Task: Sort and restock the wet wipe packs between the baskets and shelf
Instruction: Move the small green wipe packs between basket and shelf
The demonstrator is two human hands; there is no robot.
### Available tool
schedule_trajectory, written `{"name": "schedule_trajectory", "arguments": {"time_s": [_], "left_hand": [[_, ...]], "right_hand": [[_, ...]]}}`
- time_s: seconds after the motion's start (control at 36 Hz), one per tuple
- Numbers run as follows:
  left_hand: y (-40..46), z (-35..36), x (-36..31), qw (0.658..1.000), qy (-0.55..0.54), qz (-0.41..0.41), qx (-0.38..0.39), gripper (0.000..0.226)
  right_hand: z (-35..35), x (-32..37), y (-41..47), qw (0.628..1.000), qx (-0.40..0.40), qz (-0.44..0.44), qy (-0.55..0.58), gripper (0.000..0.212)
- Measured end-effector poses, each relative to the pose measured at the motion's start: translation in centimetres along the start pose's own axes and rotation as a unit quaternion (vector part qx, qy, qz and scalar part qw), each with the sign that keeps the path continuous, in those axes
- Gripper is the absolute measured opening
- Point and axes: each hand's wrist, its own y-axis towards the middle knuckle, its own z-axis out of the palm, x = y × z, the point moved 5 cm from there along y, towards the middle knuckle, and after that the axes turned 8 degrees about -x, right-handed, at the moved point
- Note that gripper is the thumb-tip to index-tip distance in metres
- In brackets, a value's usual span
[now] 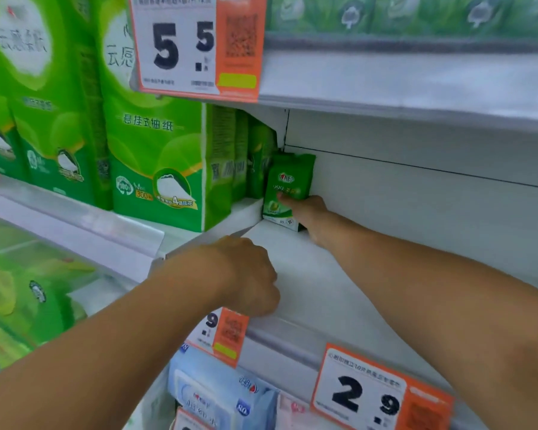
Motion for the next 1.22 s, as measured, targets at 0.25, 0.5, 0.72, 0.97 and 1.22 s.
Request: {"name": "schedule_trajectory", "arguments": {"time_s": [0.25,0.5,0.72,0.97,1.22], "left_hand": [[-0.8,0.2,-0.2,1.0,-0.016,-0.008,0.008,0.051],[0.3,0.6,0.2,1.0,0.011,-0.001,0.015,0.048],[-1.1,1.5,0.2,0.995,-0.069,-0.06,-0.026,0.052],[-17.8,10.9,-8.5,0.778,-0.339,-0.053,-0.525,0.023],[-26.5,30.2,-17.7,0.93,-0.317,-0.188,0.009,0.061]], "right_hand": [[0.0,0.7,-0.3,0.992,0.091,0.001,-0.085,0.069],[-1.7,0.5,-0.5,0.995,0.059,0.016,-0.079,0.069],[-8.9,3.2,-10.7,0.968,0.094,-0.049,-0.227,0.073],[-19.2,-7.2,-42.1,0.94,-0.114,-0.305,-0.103,0.004],[-13.6,-31.2,-53.4,0.882,0.289,0.051,-0.369,0.11]]}}
